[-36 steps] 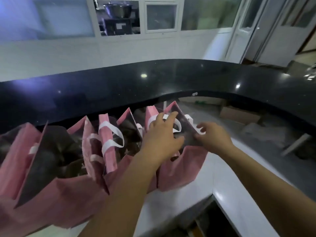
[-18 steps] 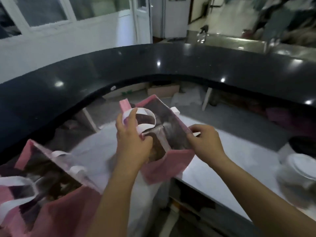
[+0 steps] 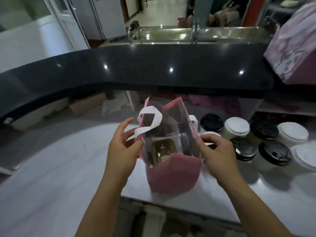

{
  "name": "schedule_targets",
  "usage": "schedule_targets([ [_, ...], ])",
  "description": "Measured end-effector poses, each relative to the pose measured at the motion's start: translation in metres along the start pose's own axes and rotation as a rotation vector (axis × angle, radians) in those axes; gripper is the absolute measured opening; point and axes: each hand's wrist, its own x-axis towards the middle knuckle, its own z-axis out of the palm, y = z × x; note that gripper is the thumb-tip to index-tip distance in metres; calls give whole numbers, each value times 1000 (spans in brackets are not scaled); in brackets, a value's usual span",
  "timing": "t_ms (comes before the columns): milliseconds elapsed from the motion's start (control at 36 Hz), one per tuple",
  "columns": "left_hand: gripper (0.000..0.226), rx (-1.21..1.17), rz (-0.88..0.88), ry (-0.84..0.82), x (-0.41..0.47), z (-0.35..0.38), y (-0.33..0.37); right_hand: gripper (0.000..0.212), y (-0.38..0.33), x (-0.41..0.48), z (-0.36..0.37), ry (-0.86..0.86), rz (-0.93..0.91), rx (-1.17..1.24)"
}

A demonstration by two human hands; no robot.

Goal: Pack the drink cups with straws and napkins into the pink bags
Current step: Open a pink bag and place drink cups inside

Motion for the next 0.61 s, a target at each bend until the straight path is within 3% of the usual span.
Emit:
schedule_targets([
  [250,42,150,-119,-39,-7,16,21,8,12,17,-44,-353,131,223],
  [361,50,275,-143,-9,-11,19,34,7,15,58,-77,-420,53,171],
  [417,64,399,-139,-28,-13,27,41,9,19,91,-90,-405,-10,43],
  [472,70,468,-135,-63,-15,35,48,22,25,130,-98,-447,-71,-232],
  [556,78,503,-140,-127,-18,43,56,53,29,184,-98,-651,-131,-744],
  [611,77,510,-140,-145,-17,45,59,63,31,206,-89,-749,-137,-920],
])
